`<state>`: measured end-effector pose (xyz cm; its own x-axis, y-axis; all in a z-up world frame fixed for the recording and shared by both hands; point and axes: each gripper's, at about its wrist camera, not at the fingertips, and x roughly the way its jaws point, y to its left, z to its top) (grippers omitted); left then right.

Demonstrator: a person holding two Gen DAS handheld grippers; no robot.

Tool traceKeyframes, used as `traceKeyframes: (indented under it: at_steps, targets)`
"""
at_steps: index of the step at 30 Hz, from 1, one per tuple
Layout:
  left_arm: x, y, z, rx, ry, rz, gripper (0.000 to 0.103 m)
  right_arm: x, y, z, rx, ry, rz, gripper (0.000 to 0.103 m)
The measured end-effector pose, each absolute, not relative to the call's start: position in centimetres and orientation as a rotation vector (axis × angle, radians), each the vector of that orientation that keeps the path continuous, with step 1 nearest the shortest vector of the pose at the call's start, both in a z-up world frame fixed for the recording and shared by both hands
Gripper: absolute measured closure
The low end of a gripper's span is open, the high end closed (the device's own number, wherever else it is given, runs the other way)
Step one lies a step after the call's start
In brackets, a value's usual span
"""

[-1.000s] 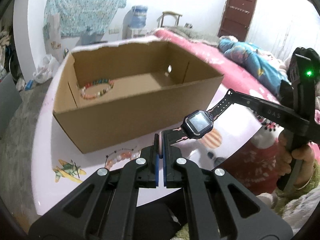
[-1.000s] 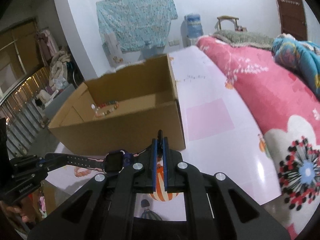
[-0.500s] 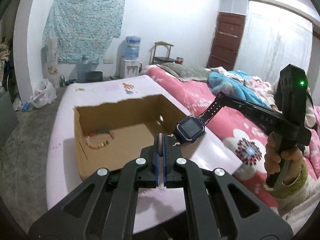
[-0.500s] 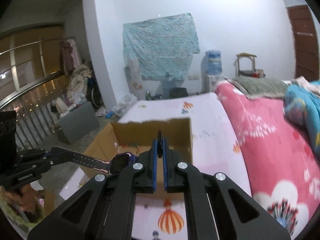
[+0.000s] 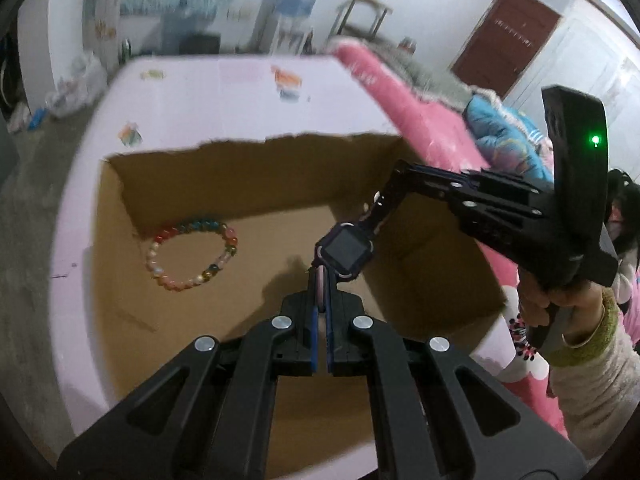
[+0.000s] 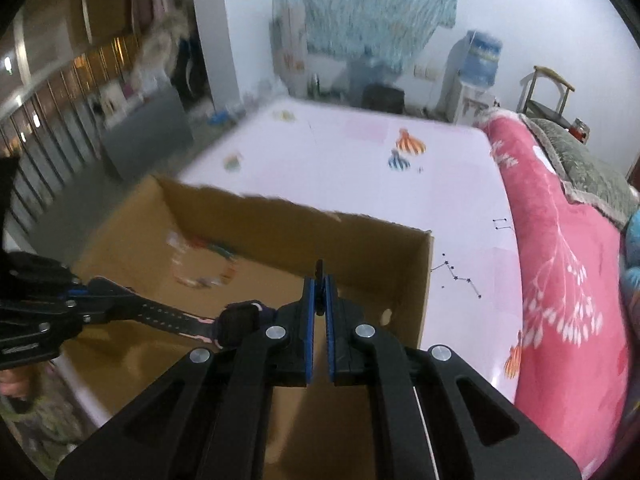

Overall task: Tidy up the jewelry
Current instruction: 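Carry the smartwatch with the left tool up over the box, then open the left tool to drop the smartwatch into the box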

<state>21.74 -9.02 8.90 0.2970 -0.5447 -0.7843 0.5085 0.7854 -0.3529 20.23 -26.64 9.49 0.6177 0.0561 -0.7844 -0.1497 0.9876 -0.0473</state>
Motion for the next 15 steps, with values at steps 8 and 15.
traceKeyframes:
  at_steps: [8,15]
  targets:
    - [24.7,-10.3,5.6,0.001,1.209,-0.634,0.085,23.1,-26.6,8.3,-0.252,0.958,0.056,0.092]
    - [23.9,-8.5,6.4,-0.031,1.179,-0.616,0.072,21.2,-28.3,11.2,-0.226,0.867,0.022,0.082]
